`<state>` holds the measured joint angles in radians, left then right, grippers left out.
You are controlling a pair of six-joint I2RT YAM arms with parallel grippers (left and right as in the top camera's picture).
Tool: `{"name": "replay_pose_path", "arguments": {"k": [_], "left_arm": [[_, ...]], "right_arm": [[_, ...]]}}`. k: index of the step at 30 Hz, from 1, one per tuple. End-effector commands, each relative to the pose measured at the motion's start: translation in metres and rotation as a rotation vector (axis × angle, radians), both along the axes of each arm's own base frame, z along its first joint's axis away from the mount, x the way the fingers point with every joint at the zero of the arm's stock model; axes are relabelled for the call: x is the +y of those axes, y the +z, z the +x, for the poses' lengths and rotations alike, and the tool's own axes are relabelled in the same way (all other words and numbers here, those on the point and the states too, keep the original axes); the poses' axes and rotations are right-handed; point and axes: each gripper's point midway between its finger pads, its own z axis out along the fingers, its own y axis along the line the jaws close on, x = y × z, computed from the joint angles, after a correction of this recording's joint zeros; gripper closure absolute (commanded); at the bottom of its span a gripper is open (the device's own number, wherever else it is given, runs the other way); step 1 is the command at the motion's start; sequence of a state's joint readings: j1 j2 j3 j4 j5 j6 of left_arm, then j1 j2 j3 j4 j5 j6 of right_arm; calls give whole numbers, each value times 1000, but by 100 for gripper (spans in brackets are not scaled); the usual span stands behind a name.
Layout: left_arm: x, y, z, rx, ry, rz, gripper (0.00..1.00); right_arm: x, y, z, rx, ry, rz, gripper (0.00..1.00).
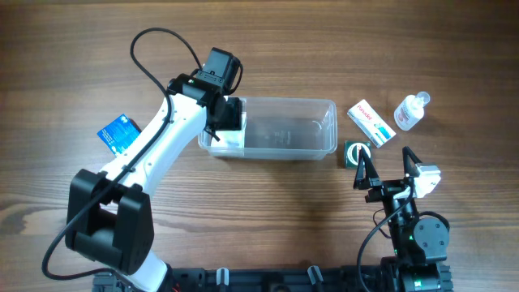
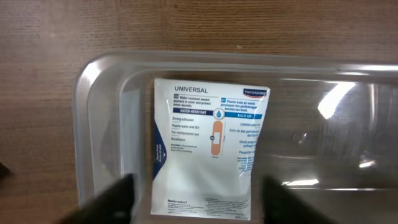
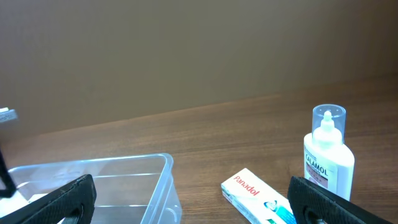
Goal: Pack container
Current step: 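Carry the pack into the clear container and lower it upright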
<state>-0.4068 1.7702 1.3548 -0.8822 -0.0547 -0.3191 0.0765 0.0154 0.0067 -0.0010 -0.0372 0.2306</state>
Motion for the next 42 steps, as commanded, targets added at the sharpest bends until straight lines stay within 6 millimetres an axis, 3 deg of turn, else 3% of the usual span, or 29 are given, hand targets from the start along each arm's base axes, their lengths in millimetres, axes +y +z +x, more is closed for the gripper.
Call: {"name": "replay_pose_path", "arguments": {"k": [1, 8, 21, 28, 32, 38, 42], "left_arm": [[-7, -2, -4, 11, -12, -27, 96], [-24, -4, -2, -8, -15, -52, 96], [-16, -58, -4, 95, 35, 44, 96], [-17, -66, 0, 94, 35, 44, 96], [-18, -49, 2, 60, 35, 27, 96], [-20, 10, 7, -74, 36, -39, 95], [-30, 15, 2, -78, 12, -60, 96]], "right_arm": [[2, 0, 0, -2, 11, 9, 0], [2, 0, 0, -2, 11, 8, 0], [2, 0, 0, -2, 11, 8, 0], [2, 0, 0, -2, 11, 8, 0], [2, 0, 0, -2, 11, 9, 0], [2, 0, 0, -2, 11, 9, 0], [2, 0, 0, -2, 11, 9, 0]]}}
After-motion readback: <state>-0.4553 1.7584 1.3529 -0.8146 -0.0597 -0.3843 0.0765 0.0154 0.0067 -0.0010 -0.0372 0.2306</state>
